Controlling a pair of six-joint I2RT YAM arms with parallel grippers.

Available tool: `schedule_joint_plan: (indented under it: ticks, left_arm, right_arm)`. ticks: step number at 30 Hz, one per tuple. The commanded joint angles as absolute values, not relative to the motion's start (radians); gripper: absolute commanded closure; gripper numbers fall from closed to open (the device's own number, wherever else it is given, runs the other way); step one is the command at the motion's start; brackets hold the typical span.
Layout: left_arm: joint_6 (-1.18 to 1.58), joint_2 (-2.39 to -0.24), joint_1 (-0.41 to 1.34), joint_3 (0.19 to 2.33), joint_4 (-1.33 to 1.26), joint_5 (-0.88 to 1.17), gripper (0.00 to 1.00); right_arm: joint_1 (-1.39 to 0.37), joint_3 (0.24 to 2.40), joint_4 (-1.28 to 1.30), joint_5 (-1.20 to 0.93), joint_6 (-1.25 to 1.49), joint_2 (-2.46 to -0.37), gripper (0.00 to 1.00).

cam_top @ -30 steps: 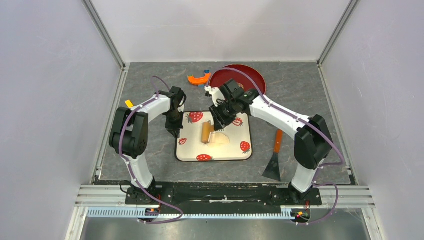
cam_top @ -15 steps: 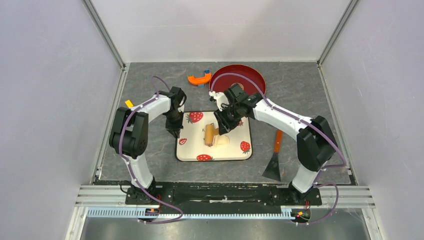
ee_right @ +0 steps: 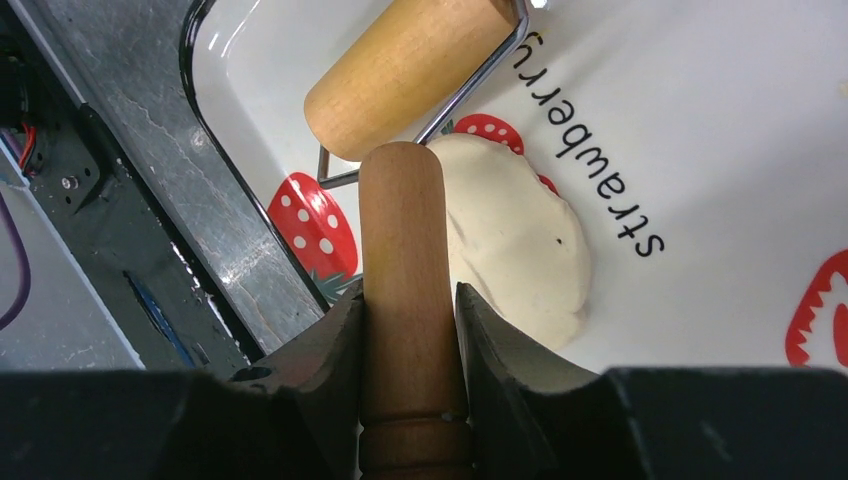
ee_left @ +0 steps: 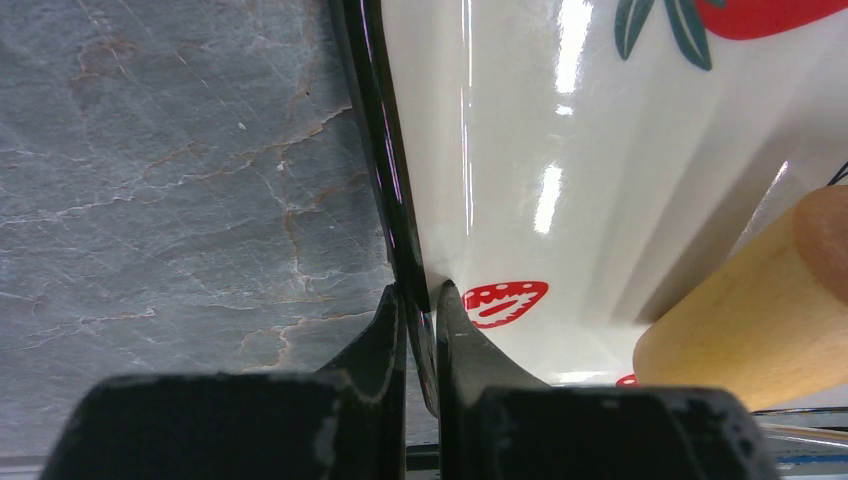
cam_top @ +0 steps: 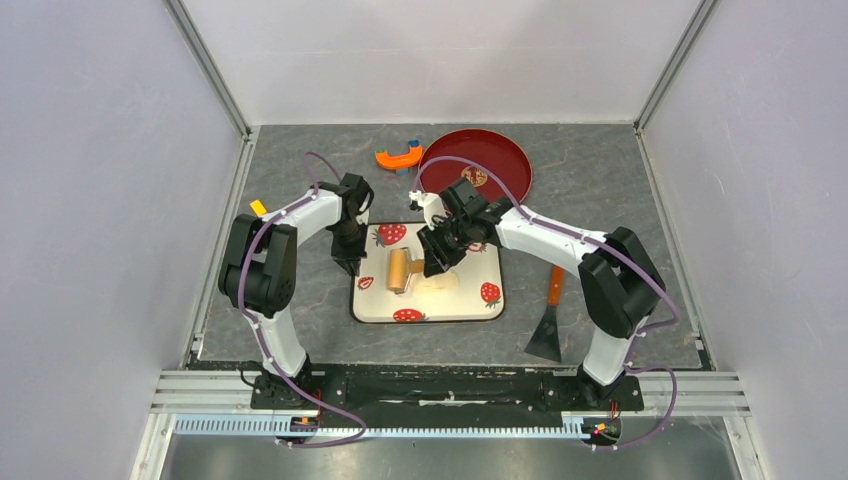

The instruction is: Roll out the dumpling wrappers from the dough

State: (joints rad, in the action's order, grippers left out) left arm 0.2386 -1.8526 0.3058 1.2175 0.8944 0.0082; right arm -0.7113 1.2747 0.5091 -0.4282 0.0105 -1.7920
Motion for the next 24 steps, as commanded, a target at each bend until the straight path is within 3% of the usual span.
schedule_joint_plan:
  ticks: [1,16,24]
  left_arm:
    - [0.233,-1.908,0.351,1.178,0.835,0.055,0.98]
    - [0.22,-1.896,0.354,1.17,0.838,0.054,0.98]
    - [0.211,-1.885,0.357,1.167,0.839,0.069,0.98]
  right_arm:
    - [-0.712,1.219,0.662,-0.216,-0.046,-1.881,1.0]
    - [-0.699,1.325,0.432,-0.451,0.05,-1.677,1.0]
    - [-0.595,1.217,0.317,-0.485,0.139,-1.527,1.0]
